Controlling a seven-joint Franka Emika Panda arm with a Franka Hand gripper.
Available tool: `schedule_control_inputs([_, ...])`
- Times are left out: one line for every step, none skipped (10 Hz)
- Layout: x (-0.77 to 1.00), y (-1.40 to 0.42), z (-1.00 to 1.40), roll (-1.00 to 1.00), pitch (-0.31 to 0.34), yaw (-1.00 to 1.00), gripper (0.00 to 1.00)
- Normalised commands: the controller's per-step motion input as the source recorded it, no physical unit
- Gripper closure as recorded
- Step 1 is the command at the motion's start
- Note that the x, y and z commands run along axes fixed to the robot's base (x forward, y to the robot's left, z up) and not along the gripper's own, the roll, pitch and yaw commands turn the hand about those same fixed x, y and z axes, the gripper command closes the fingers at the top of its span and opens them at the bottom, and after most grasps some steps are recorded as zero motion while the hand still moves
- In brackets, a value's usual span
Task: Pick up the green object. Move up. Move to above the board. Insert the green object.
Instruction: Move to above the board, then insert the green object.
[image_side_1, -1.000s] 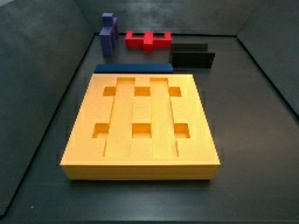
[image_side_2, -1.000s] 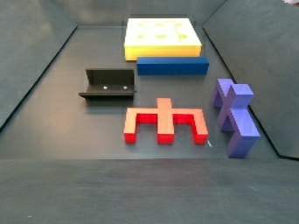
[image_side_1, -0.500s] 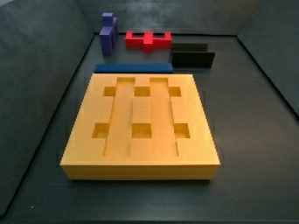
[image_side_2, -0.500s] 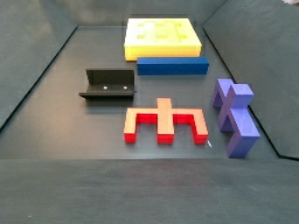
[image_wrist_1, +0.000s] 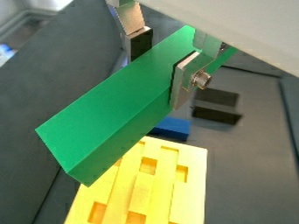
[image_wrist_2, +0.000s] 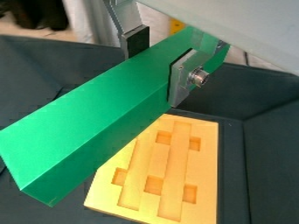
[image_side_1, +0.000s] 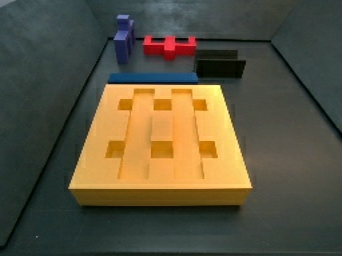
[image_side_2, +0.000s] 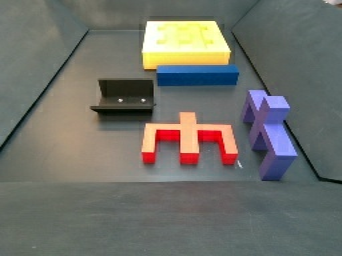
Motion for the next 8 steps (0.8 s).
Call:
schedule_control_inputs([0.08,-0.07,0.03,0.09,0.166,1.00,1.00])
schedule_control_inputs([0.08,-0.06,0.03,0.10,0.190,1.00,1.00])
schedule_control_inputs([0.08,-0.05,0.03,0.12,0.220,1.00,1.00])
schedule_control_inputs([0.09,-0.05,0.02,0.16,0.281,1.00,1.00])
schedule_control_inputs([0.09,-0.04,0.03,0.17,0.276,0.82,1.00])
schedule_control_inputs([0.10,-0.04,0.02,0.17,0.235,0.56,1.00])
schedule_control_inputs([0.10,-0.04,0.02,0.16,0.191,0.35,1.00])
schedule_control_inputs([-0.13,-0.41,-0.75,-0.12,-0.076,0.03,1.00])
